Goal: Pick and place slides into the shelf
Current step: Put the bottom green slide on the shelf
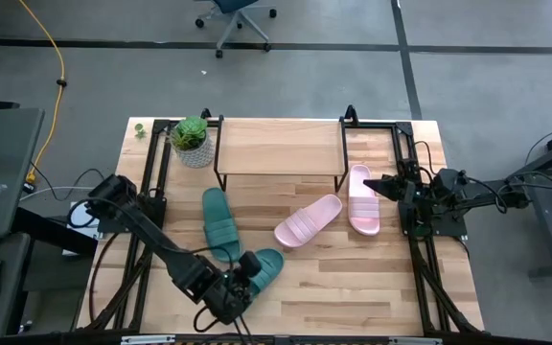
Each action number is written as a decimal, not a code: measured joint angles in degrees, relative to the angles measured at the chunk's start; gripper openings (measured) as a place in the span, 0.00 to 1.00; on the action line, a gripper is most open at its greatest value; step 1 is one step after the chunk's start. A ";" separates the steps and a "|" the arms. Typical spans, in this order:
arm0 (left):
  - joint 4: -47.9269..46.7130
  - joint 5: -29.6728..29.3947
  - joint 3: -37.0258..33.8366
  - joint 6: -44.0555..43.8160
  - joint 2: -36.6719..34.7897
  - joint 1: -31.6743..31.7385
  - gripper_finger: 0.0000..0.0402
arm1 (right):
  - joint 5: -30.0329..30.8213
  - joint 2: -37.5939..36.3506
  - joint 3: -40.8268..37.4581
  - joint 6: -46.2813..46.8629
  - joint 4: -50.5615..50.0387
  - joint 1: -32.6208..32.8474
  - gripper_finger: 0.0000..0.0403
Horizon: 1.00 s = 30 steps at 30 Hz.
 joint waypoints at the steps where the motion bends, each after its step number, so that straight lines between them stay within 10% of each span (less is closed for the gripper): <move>1: 0.28 1.68 -0.02 -0.08 0.08 0.00 0.00 | -0.13 -0.09 0.00 -0.05 -0.52 -0.02 0.00; 12: 0.11 1.46 0.04 -3.80 0.04 -0.70 0.02 | -0.70 -0.07 0.00 -0.02 -1.36 -0.02 0.00; 30: 1.05 -2.66 -2.24 -3.34 4.36 -0.79 0.43 | -4.07 -0.13 0.00 -0.14 1.79 -0.02 0.00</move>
